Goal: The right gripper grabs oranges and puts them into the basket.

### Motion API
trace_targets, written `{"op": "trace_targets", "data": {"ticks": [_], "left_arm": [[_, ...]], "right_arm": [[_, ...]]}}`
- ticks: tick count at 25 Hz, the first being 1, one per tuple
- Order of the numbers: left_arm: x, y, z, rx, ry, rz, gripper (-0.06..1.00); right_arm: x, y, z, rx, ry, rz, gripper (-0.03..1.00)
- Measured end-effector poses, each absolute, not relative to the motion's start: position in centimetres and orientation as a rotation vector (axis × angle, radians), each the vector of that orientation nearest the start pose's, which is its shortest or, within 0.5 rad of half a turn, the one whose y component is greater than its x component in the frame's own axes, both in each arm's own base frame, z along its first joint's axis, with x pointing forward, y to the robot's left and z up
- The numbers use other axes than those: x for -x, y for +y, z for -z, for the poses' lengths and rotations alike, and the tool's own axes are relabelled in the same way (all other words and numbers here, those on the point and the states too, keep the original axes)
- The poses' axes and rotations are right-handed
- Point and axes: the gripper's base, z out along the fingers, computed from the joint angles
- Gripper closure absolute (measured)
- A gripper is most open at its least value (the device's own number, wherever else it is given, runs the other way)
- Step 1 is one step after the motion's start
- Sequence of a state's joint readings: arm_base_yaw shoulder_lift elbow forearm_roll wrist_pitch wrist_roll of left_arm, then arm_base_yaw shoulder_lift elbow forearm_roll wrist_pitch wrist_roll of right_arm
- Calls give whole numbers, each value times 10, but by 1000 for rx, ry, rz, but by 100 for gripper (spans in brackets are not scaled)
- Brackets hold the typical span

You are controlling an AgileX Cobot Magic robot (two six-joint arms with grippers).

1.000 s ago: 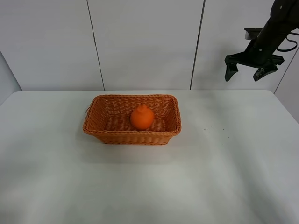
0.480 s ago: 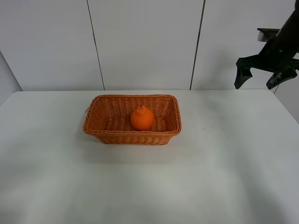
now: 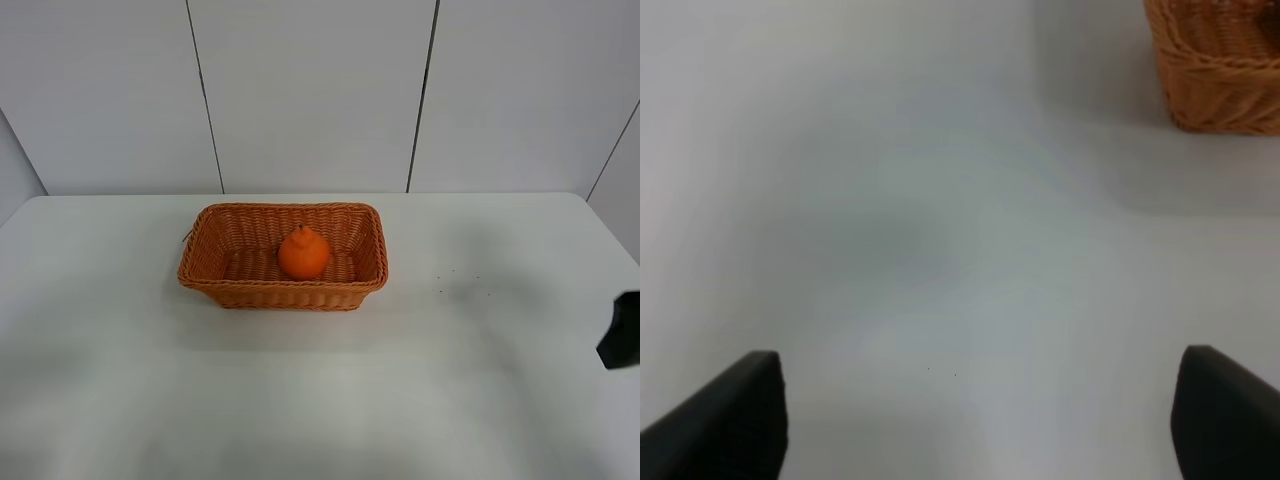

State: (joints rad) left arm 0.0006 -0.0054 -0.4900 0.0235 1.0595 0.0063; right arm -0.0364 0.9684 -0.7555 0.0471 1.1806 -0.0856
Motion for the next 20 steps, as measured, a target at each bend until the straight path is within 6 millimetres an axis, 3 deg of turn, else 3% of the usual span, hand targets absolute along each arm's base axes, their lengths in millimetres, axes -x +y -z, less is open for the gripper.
{"op": "trace_targets", "data": {"ticks": [6,11,15,20], "left_arm": [[5,2,-275,-5,2048,-32,6],[5,2,-275,-5,2048,-32,6],[5,2,-275,-5,2048,-32,6],[5,2,-275,-5,2048,-32,6]], "right_arm": [[-73,-1,-265,-65,2527,-12,28],[-30,0,-276,-62,2227,-3,28],[-3,1,-279,-57,2051,-1,28],[3,1,-279,-56,2011,-1,28]]}}
